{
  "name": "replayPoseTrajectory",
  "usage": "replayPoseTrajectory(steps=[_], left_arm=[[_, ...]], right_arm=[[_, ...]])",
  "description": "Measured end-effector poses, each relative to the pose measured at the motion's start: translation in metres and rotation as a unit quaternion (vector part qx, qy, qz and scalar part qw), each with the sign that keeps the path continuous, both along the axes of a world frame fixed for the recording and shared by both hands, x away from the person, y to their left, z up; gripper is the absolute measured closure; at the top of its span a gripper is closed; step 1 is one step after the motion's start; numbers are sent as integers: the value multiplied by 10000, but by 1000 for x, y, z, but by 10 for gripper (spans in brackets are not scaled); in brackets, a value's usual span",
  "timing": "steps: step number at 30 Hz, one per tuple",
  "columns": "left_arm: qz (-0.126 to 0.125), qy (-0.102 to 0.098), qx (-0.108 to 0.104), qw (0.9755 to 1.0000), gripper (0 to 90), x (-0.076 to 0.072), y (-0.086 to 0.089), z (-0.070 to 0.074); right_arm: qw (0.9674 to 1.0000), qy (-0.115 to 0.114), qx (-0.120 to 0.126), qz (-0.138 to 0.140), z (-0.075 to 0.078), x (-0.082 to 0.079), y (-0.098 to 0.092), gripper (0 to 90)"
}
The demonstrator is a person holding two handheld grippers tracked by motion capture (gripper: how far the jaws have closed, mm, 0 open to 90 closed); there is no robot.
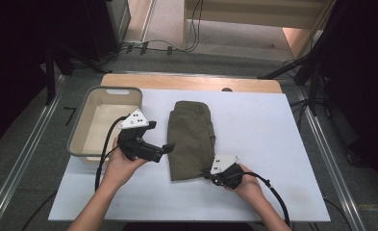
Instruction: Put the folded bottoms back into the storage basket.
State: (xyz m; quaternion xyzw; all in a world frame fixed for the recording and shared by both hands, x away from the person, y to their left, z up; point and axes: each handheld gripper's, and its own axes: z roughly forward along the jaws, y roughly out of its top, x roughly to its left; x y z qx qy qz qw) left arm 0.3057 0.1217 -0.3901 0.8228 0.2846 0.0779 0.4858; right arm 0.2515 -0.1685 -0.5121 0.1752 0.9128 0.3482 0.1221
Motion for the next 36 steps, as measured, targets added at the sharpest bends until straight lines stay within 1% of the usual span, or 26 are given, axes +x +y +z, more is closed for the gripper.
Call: replayPoseTrajectory(steps=[7,10,13,14,21,26,28,36], left_arm=[[29,114,80,9999,0,12,-9,3],[80,214,86,9997,0,20,-10,3],[130,303,64,9994,0,26,-12,2],[142,318,97,9993,0,28,-12,2],[219,472,143,9985,0,42,-19,2],[332,621,102,9975,0,54,-22,2],[389,640,114,9971,0,59,-23,2],[588,821,198,9947,0,79,-26,2]], right_arm=[[10000,18,3,0,0,0,0,827],[10000,68,10,-21,0,0,0,826],[10000,59,5,-10,0,0,0,826],[10000,60,7,-10,0,0,0,826],[10000,73,18,6,0,1,0,826],[10000,68,0,8,0,1,0,825],[10000,66,1,13,0,1,0,825],[10000,81,-1,50,0,1,-1,824]])
